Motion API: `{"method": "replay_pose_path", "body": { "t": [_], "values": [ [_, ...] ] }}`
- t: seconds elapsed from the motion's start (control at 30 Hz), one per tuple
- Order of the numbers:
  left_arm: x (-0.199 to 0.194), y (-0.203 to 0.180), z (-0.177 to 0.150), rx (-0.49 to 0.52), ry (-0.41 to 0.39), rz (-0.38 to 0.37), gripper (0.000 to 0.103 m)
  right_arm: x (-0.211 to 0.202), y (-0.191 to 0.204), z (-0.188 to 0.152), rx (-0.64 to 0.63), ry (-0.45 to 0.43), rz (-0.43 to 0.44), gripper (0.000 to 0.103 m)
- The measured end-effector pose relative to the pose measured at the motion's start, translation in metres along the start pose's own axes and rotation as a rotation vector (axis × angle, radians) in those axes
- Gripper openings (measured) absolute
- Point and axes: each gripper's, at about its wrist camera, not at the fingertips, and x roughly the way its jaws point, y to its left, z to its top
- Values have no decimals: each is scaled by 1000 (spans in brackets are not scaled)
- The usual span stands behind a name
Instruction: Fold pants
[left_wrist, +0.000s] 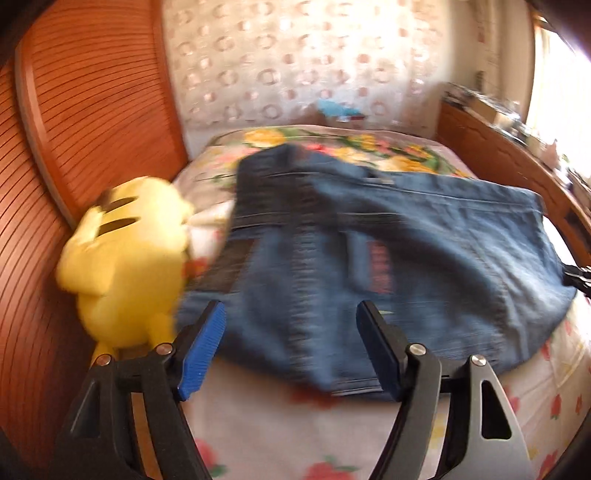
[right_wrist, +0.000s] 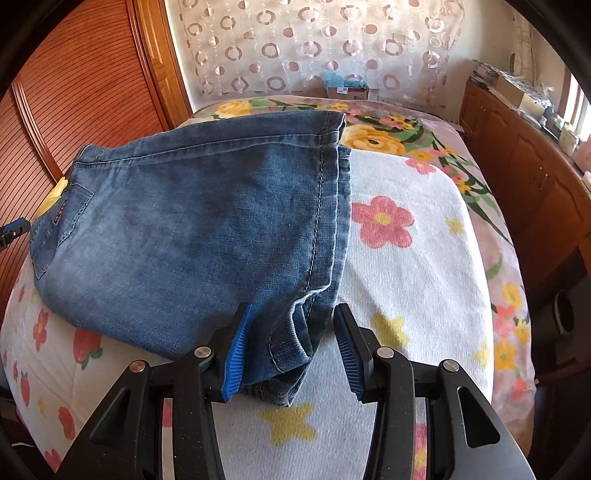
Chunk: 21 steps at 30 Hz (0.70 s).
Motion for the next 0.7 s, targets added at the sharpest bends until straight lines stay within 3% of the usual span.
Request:
{"method": "replay_pose_path", "body": {
  "t": [0.37,0.6,0.7],
  "values": [
    [29,56,-13,-124,43,90,65,-2,3,-3,-14,-1,-12,46],
    [43,59,-14,-135,64,38,56,-5,2,-5,-16,-5,0,46],
    [44,57,-12,-131,66,23,49,-6,3,-7,-19,-9,6,40]
  ]
}}
